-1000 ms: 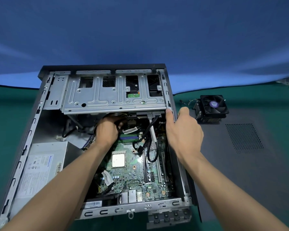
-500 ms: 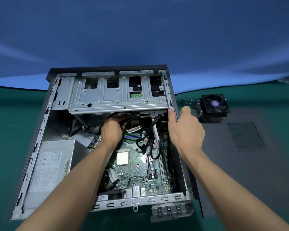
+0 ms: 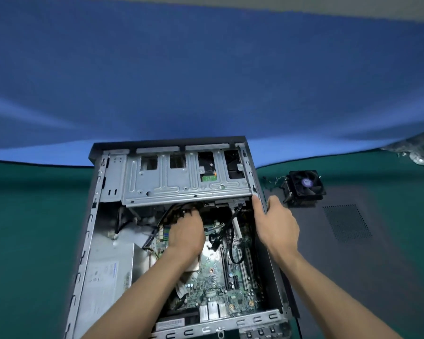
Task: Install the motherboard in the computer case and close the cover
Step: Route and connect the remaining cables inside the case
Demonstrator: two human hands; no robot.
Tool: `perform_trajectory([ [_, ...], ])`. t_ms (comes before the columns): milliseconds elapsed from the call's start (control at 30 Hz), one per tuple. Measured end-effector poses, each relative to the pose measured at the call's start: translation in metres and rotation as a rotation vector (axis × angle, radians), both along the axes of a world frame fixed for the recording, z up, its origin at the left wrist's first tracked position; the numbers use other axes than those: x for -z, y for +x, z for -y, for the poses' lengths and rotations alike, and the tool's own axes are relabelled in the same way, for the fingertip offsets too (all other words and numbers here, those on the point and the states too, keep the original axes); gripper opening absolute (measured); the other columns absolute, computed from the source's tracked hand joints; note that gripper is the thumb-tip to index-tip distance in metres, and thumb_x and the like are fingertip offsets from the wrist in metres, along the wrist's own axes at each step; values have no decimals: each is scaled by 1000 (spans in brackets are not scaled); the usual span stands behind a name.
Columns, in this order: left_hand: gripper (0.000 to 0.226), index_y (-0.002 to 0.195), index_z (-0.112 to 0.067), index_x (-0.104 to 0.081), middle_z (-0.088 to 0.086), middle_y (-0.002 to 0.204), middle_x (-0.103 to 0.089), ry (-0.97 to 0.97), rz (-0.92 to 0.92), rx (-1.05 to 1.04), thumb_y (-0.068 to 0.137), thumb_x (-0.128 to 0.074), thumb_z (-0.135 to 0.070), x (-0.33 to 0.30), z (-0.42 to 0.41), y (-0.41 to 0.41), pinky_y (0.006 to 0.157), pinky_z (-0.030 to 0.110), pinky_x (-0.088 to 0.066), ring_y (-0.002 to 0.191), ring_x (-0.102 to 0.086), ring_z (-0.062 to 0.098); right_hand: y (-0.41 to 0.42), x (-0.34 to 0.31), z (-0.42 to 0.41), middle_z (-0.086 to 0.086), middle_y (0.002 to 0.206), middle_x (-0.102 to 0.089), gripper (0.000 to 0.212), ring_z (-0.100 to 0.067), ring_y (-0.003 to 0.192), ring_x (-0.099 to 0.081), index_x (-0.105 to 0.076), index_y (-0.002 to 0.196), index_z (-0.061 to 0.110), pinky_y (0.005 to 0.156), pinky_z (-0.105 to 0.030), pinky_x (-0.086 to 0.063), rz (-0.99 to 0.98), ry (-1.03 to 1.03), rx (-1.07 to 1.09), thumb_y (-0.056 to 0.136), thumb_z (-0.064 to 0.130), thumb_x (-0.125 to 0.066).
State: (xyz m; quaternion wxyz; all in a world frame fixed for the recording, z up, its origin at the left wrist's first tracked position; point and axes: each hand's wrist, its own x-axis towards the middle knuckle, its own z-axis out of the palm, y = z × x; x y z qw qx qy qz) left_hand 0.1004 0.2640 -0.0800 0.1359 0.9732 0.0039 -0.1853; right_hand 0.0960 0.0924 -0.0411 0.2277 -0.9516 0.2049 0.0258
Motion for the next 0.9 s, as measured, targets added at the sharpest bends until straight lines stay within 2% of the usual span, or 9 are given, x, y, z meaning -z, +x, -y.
perform_trajectory([
  [100,11,92,-12,-56,3,84,-63,16,22,102,90,-46,-8,-31,-1,2,61,30,-39,76,-60,22,-1,-5,-1,4,61,-52,45,-9,53,-46,-39,77,18,50,-29,-30,-37,25,4,97,57,-28],
  [167,21,73,-14,-54,0,71,-61,-27,78,135,92,-47,-17,-48,4,8,60,29,-43,66,-59,19,0,-9,1,4,65,-53,47,-11,57,-48,-43,87,15,51,-30,-32,-109,16,-28,97,57,-24],
  [233,29,70,-11,-58,3,70,-64,-125,134,137,93,-46,-25,-60,15,19,66,31,-50,68,-62,22,6,-17,3,-1,79,-60,49,-21,70,-56,-47,99,14,60,-33,-37,-201,-60,-118,99,54,-19],
  [333,30,70,-11,-55,5,71,-63,-206,210,150,91,-44,-28,-69,40,39,65,32,-47,72,-60,27,17,-35,11,-10,104,-65,43,-30,94,-61,-48,108,12,67,-34,-36,-272,-157,-241,101,46,-22],
  [467,26,68,-16,-46,5,73,-62,-167,253,157,90,-41,-26,-63,70,59,59,31,-34,74,-59,30,18,-49,34,-7,102,-64,18,-27,83,-53,-42,91,17,66,-32,-33,-210,-115,-360,98,32,-34],
  [567,29,61,-17,-41,-4,55,-46,-114,283,123,90,-40,-22,-54,80,67,50,27,-27,55,-49,19,18,-53,61,0,106,-60,5,-20,96,-50,-42,92,20,69,-30,-33,-118,-239,-520,90,25,-44],
  [733,29,66,-18,-42,-4,60,-49,-28,284,168,94,-35,-22,-45,80,69,55,30,-33,57,-50,19,43,-37,97,-5,124,-45,39,-25,117,-39,-43,122,13,87,-34,-40,-163,-391,-662,86,25,-53],
  [800,29,72,-18,-44,-3,65,-52,-3,240,190,97,-32,-23,-46,81,71,61,31,-43,63,-55,20,59,-23,109,-10,135,-37,60,-29,124,-35,-31,136,12,101,-41,-36,-239,-475,-685,85,29,-58],
  [900,27,80,-16,-47,-1,70,-53,14,162,203,99,-30,-22,-53,81,73,71,36,-48,70,-57,23,83,-5,120,-14,155,-13,86,-40,138,-19,-1,151,11,110,-50,-27,-402,-664,-654,89,31,-57],
])
